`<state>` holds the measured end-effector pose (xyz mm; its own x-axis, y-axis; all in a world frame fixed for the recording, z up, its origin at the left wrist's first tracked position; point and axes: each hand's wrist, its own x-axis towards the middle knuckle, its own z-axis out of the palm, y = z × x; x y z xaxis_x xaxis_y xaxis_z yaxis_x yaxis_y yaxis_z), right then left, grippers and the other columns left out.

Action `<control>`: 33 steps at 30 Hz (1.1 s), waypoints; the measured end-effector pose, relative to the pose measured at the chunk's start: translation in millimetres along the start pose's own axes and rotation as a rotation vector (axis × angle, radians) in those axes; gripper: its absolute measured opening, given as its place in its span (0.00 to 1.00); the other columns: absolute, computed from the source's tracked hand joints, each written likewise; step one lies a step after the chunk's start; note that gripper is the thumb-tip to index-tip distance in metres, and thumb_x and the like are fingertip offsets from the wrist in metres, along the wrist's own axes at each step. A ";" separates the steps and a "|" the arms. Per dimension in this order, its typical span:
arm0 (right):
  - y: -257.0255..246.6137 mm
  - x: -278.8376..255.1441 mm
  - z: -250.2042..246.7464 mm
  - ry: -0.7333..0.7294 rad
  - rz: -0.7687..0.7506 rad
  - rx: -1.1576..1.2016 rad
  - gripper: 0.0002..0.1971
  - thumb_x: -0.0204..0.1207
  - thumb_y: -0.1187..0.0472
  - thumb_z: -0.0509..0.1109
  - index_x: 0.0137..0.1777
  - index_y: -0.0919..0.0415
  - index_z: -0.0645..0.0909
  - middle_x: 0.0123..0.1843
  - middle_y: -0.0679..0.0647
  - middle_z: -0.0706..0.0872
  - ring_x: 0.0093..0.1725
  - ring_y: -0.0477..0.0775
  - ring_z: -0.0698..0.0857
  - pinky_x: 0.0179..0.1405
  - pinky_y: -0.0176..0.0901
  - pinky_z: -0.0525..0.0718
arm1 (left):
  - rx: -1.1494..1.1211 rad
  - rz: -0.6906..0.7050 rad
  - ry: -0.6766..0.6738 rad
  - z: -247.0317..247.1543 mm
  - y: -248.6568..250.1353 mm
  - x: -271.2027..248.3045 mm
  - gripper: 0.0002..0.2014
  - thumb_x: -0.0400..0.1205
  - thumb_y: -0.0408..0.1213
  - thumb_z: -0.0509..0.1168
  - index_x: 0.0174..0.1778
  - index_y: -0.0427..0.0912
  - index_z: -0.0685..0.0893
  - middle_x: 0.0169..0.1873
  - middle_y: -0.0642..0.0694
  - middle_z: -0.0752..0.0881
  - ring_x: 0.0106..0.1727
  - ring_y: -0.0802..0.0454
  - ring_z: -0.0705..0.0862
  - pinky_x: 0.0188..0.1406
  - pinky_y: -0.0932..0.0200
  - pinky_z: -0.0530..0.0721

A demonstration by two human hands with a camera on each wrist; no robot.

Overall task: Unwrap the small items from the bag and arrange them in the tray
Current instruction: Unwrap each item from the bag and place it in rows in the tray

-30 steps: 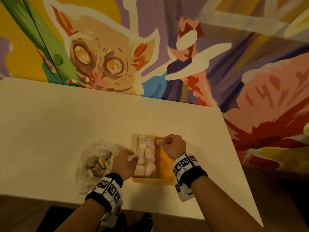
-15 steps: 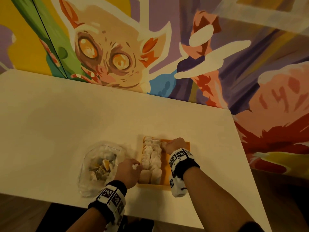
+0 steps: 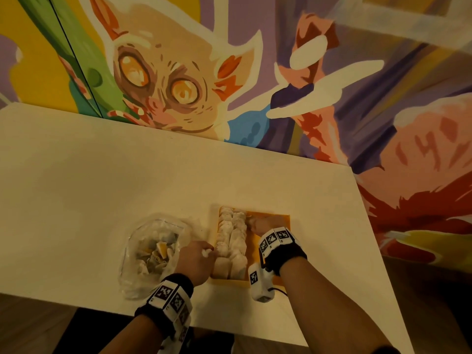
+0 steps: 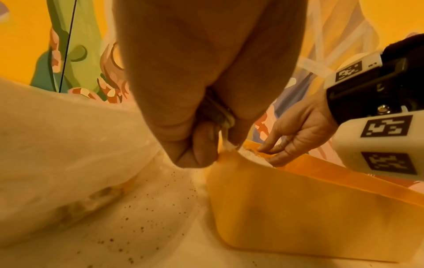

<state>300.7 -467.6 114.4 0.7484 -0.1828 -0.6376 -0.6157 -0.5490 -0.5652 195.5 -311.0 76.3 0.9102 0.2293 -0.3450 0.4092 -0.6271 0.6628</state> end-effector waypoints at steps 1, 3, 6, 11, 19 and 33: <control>7.8 16.2 5.9 0.011 -0.012 -0.008 0.18 0.88 0.64 0.53 0.72 0.70 0.75 0.68 0.63 0.81 0.63 0.58 0.81 0.42 0.36 0.78 | -0.005 -0.006 -0.006 0.0 -0.9 0.4 0.13 0.83 0.44 0.66 0.59 0.44 0.88 0.60 0.44 0.86 0.61 0.47 0.83 0.59 0.60 0.78; 24.9 50.0 19.1 0.038 0.012 -0.064 0.18 0.88 0.62 0.52 0.69 0.67 0.78 0.66 0.63 0.83 0.63 0.62 0.83 0.57 0.48 0.80 | -0.007 -0.015 -0.020 0.7 -2.7 1.3 0.13 0.83 0.45 0.66 0.59 0.45 0.88 0.60 0.44 0.86 0.61 0.47 0.83 0.60 0.59 0.78; 19.1 30.0 12.4 0.024 -0.074 0.034 0.17 0.87 0.62 0.55 0.71 0.66 0.76 0.70 0.62 0.81 0.67 0.63 0.80 0.52 0.39 0.80 | 0.007 -0.012 -0.030 1.4 -3.8 2.2 0.13 0.83 0.47 0.65 0.57 0.46 0.89 0.58 0.45 0.87 0.59 0.47 0.83 0.58 0.58 0.80; 17.6 15.6 5.6 0.036 -0.050 0.096 0.14 0.83 0.64 0.62 0.67 0.64 0.79 0.63 0.58 0.83 0.67 0.58 0.81 0.34 0.25 0.71 | 0.005 -0.021 -0.036 0.5 -1.6 1.1 0.13 0.83 0.47 0.66 0.57 0.46 0.88 0.57 0.45 0.87 0.59 0.47 0.83 0.57 0.58 0.80; 24.6 14.6 -2.4 0.106 -0.053 0.365 0.12 0.71 0.73 0.69 0.34 0.56 0.74 0.36 0.54 0.84 0.39 0.53 0.83 0.38 0.45 0.84 | -0.407 -0.120 -0.047 -15.8 7.0 -5.0 0.10 0.82 0.44 0.69 0.53 0.44 0.86 0.41 0.44 0.86 0.39 0.46 0.84 0.38 0.52 0.85; 35.7 -101.7 22.6 -0.102 -0.691 -0.011 0.17 0.70 0.45 0.78 0.53 0.54 0.84 0.44 0.46 0.87 0.43 0.39 0.85 0.40 0.30 0.83 | -1.156 -0.252 -0.325 -60.1 34.1 -45.2 0.15 0.87 0.42 0.62 0.55 0.34 0.88 0.39 0.37 0.88 0.33 0.47 0.85 0.32 0.52 0.86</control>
<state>197.0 -450.2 147.3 0.9403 0.2888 -0.1801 -0.0037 -0.5204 -0.8539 172.2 -298.0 154.4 0.8065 -0.0512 -0.5890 0.5384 0.4749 0.6961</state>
